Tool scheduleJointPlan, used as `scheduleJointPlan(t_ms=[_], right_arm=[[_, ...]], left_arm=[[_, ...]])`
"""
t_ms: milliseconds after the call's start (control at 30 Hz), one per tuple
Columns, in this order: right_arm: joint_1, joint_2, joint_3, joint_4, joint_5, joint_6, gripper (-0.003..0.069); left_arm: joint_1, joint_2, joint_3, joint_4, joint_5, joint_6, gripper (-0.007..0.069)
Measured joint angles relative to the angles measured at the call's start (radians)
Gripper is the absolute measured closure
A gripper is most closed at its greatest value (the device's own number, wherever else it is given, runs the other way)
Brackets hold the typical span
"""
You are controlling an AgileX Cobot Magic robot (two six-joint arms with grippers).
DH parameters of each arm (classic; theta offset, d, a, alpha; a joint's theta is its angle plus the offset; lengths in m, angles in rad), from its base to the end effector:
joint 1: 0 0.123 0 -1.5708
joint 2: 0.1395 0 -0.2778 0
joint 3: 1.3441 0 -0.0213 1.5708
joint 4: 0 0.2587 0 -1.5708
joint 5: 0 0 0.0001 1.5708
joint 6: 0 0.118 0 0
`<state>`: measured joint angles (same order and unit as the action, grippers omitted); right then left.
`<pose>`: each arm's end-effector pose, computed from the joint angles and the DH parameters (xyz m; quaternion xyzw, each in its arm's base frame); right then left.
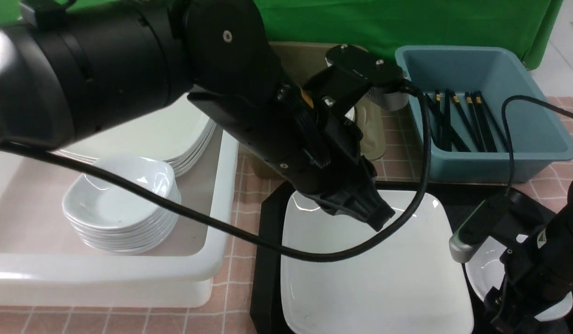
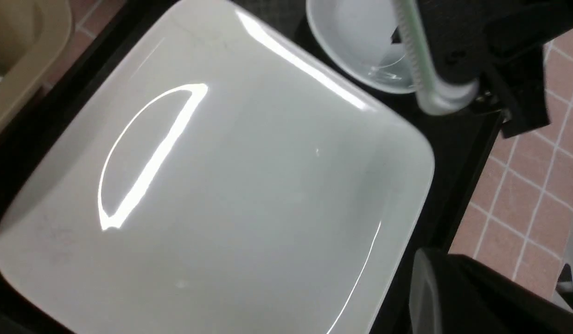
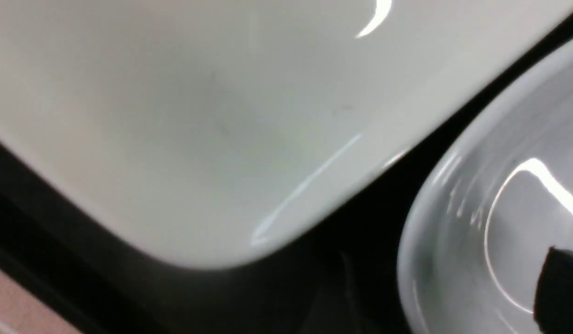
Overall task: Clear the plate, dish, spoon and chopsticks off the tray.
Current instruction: Use the right arm to grab a small plate from the dinner plate
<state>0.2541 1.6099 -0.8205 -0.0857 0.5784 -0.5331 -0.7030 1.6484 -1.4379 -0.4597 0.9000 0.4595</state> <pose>0.2864 0.0687 0.1326 -0.4088 0.9007 -0.0482 0.1391 0.2647 -0.2781 0.2923 0.4411 0.8319 -0.2405 0.2358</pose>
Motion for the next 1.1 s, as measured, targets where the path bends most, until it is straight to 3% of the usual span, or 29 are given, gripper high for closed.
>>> scheduleJointPlan(t_ms=[100, 300, 500, 733, 967, 1067, 1100], right_arm=[[0.0, 0.027, 0.0, -0.001, -0.02, 0.005, 0.0127], [0.005, 0.052, -0.008, -0.032, -0.025, -0.003, 0.0361], [0.008, 0.037, -0.03, -0.034, -0.001, 0.002, 0.0386], [0.008, -0.082, -0.138, -0.038, 0.14, 0.038, 0.0578], [0.008, -0.247, -0.341, 0.027, 0.303, 0.089, 0.0579], [0.008, -0.272, -0.507, 0.283, 0.324, 0.006, 0.0579], [0.008, -0.27, -0.516, 0.283, 0.324, -0.002, 0.0579]], left_arm=[[0.0, 0.0, 0.0, -0.017, -0.021, 0.014, 0.0629], [0.0, 0.0, 0.0, -0.02, -0.068, 0.017, 0.0628], [0.0, 0.0, 0.0, -0.02, -0.097, 0.018, 0.0628], [0.003, -0.003, 0.0, 0.04, -0.168, -0.002, 0.0628], [0.116, -0.063, -0.024, 0.174, -0.168, -0.119, 0.0628], [0.254, -0.125, -0.071, 0.191, -0.099, -0.131, 0.0627], [0.262, -0.129, -0.073, 0.191, -0.093, -0.131, 0.0627]])
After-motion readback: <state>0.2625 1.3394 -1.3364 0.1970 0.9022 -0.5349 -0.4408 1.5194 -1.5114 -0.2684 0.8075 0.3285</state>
